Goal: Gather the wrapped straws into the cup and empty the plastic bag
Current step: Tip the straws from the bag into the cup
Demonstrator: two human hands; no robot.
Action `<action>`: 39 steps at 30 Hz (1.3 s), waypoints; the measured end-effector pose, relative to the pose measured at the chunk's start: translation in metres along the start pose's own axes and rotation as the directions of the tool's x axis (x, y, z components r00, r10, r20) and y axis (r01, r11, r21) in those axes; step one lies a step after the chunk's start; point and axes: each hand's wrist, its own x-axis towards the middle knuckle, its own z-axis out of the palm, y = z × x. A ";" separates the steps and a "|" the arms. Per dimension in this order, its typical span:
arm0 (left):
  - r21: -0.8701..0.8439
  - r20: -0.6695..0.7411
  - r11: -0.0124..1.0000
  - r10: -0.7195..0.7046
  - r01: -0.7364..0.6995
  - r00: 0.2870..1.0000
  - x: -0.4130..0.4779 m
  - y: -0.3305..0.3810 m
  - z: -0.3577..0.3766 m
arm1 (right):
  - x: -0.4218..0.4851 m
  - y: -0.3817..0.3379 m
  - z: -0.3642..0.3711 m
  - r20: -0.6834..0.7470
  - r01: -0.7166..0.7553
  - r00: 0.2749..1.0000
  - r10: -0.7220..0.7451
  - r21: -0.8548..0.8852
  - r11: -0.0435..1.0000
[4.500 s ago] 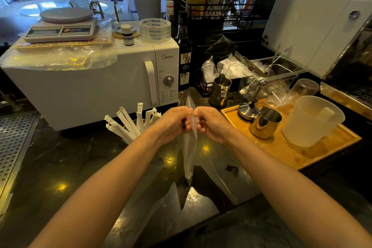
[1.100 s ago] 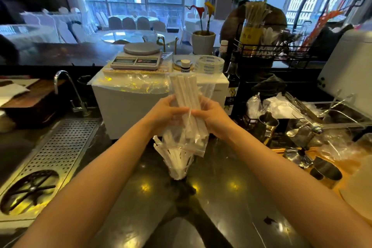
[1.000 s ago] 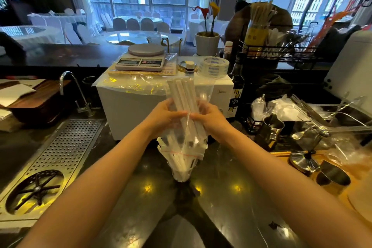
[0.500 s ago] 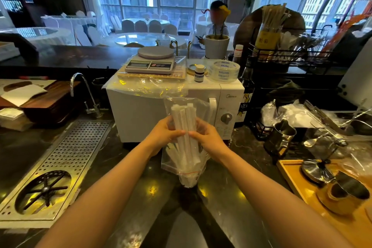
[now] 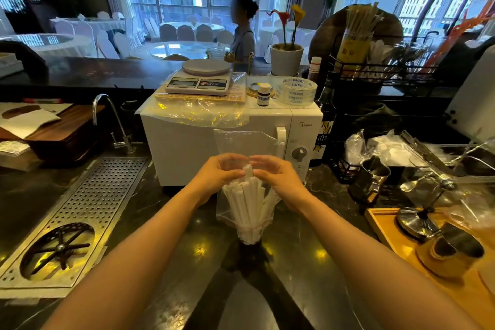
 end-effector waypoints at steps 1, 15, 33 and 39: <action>0.000 0.003 1.000 0.003 -0.003 1.000 0.000 0.001 0.000 | 0.000 -0.001 0.000 -0.008 0.001 1.000 -0.001 0.000 1.000; 0.039 -0.051 0.995 0.094 -0.092 0.994 -0.003 0.044 -0.006 | 0.003 -0.034 -0.009 -0.116 0.081 0.991 -0.072 0.074 0.994; -0.150 -0.171 0.951 0.246 -0.272 0.954 0.010 0.114 0.024 | -0.007 -0.077 -0.051 -0.360 0.107 0.930 -0.073 0.075 0.991; -0.248 -0.213 0.936 0.199 -0.250 0.957 0.025 0.109 0.064 | -0.022 -0.064 -0.070 -0.416 0.008 0.909 -0.007 0.001 1.000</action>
